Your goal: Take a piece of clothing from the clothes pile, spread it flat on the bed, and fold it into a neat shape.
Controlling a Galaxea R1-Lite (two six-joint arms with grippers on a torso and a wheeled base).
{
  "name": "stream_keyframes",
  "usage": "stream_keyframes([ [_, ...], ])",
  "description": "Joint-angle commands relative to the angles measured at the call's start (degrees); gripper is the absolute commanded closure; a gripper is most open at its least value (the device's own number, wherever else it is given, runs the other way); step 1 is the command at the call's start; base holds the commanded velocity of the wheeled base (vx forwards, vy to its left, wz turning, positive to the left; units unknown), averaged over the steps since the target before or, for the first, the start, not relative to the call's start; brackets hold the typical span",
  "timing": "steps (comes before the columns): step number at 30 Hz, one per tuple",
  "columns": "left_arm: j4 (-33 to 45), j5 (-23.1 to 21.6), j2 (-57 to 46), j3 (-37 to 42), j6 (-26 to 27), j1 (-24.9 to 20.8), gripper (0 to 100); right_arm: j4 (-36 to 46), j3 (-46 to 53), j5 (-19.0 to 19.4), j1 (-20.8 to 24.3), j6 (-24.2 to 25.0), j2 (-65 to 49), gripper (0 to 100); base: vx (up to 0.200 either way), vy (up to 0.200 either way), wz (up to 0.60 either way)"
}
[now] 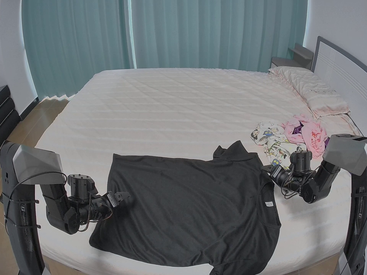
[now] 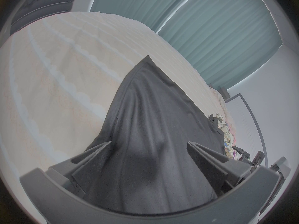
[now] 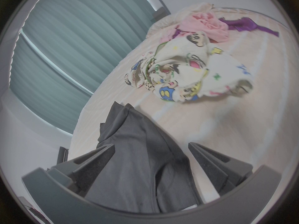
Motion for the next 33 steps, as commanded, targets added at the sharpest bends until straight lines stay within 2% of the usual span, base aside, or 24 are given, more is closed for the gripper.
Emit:
stream_keyframes([
  [1,-0.1,0.0,-1.2,1.8,0.3,-1.2,0,-2.5,11.0,0.0,0.7,4.7,-8.6,0,0.0,0.0,0.0],
  [4,-0.1,-0.1,-1.6,2.1,0.4,-1.2,0,-2.9,12.9,0.0,0.7,5.5,-9.6,0,0.0,0.0,0.0],
  [5,-0.1,0.5,-3.2,6.2,0.6,-1.2,0,-4.6,17.2,0.0,0.7,6.9,-11.3,0,0.0,0.0,0.0],
  [7,-0.4,0.5,-4.9,10.1,0.5,-0.6,0,-7.2,19.7,0.1,0.6,7.2,-11.7,0,0.0,0.0,0.0],
  [12,-4.8,-0.1,-6.1,18.8,0.6,1.5,0,-13.9,23.7,0.5,1.6,7.4,-10.1,0,-0.2,0.0,0.0],
  [16,-17.1,0.9,0.3,22.4,0.8,1.1,0,-17.6,26.0,0.5,3.3,8.2,-9.5,0,-0.2,0.0,0.0],
  [19,-20.2,0.9,3.4,25.7,3.0,0.2,0,-18.3,27.0,0.5,4.1,8.4,-9.4,0,-0.2,0.0,0.0],
  [21,-20.2,1.6,3.6,26.5,5.8,-0.2,0,-18.7,27.3,0.5,4.3,8.4,-9.6,0,0.0,0.0,0.0],
  [33,-20.2,1.9,4.2,26.8,5.8,0.2,0,-20.8,29.1,0.6,5.2,8.6,-9.2,0,0.0,0.0,0.0],
])
